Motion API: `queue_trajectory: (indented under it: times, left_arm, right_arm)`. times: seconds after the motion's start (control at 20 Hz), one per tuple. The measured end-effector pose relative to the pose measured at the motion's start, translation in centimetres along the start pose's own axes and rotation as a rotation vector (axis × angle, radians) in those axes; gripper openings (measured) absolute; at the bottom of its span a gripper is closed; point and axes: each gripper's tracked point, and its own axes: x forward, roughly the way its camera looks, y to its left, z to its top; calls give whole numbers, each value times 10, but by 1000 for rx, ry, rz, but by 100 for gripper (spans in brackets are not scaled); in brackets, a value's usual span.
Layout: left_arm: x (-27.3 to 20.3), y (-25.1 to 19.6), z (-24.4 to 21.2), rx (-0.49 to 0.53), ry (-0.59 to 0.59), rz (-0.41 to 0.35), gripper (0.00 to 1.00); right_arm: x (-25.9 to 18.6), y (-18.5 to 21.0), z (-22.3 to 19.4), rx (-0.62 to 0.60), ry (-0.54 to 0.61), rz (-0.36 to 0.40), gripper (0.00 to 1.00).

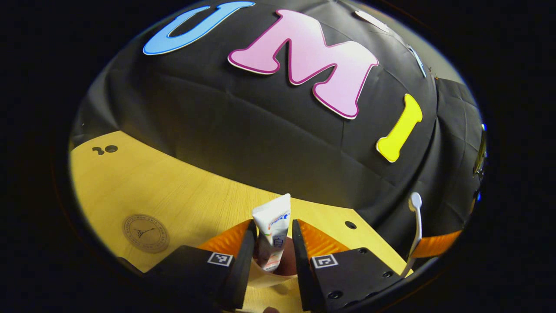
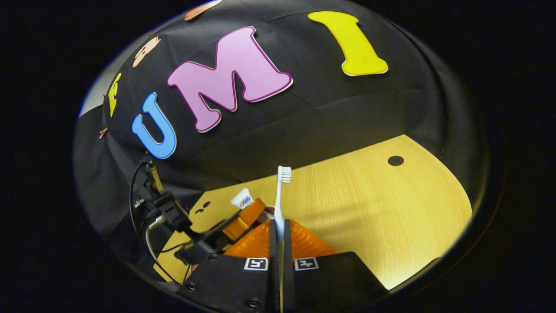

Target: Put the toothbrush and toothpaste on the desktop into the cup, then pick up the cup and place it on the coaster on the desktop.

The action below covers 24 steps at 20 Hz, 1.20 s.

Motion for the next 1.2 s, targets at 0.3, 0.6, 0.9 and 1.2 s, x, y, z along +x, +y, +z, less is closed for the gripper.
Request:
queue_trajectory:
  times: [0.3, 0.6, 0.9, 1.2]
  left_arm:
    - [-49, 4, 6, -61, 2, 20, 52]
    - [-118, 19, -4, -55, 25, 94, 52]
    - [-155, 23, -18, -29, 52, 121, 52]
    - [-165, 22, -22, -6, 61, 116, 52]
  right_arm:
    - [47, 24, 48, 41, -124, 56, 7]
    - [90, 31, 40, 60, -158, 66, 7]
    - [120, 24, 27, 85, -190, 28, 7]
    - [126, 18, -9, 50, -157, -1, 7]
